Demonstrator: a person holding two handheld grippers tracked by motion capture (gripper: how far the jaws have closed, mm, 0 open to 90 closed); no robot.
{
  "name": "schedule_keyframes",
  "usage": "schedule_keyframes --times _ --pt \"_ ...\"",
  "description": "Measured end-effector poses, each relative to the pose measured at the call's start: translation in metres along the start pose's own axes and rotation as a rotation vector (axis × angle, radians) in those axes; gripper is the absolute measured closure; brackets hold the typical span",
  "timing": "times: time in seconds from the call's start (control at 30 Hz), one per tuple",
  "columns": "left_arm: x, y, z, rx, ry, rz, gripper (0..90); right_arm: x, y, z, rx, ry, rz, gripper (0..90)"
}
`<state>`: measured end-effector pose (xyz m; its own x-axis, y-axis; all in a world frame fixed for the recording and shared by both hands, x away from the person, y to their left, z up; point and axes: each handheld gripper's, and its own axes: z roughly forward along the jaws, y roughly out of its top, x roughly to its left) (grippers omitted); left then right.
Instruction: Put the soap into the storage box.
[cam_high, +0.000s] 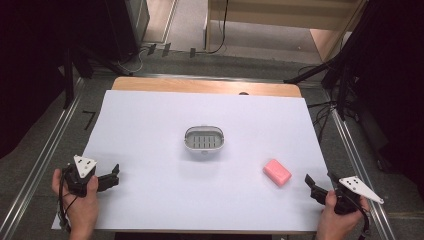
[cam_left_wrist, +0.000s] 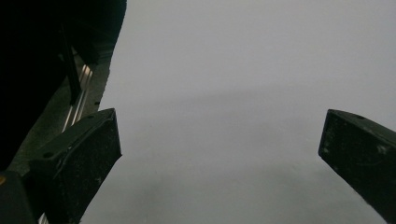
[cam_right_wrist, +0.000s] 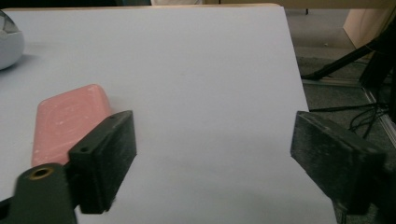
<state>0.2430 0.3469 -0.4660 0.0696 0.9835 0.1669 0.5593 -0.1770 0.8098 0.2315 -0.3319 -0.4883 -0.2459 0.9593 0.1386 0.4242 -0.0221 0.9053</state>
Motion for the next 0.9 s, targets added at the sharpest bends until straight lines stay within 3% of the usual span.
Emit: schedule_keyframes --times 0.03,0.2,0.43,0.57,0.67,0.9 --pt "0.0 0.0 0.0 0.0 0.0 0.0 0.0 0.0 0.0 0.0 -0.002 0.007 -0.004 21.9" --pt "0.001 0.0 -0.001 -0.002 -0.008 -0.003 0.0 0.003 0.0 0.0 0.015 0.01 -0.028 22.2" --pt "0.0 0.0 -0.001 -0.006 -0.007 0.004 0.0 0.007 0.001 0.003 0.036 -0.017 -0.058 15.0" --pt "0.0 0.0 -0.001 -0.002 -0.008 0.009 0.0 0.005 0.004 -0.002 0.034 0.007 -0.058 22.8" --pt "0.0 0.0 -0.001 -0.002 -0.007 0.007 0.0 0.005 0.007 -0.004 0.044 0.021 -0.073 23.7" --pt "-0.001 0.0 0.0 -0.001 -0.006 0.012 0.0 0.011 0.022 -0.005 0.19 0.074 -0.151 21.1"
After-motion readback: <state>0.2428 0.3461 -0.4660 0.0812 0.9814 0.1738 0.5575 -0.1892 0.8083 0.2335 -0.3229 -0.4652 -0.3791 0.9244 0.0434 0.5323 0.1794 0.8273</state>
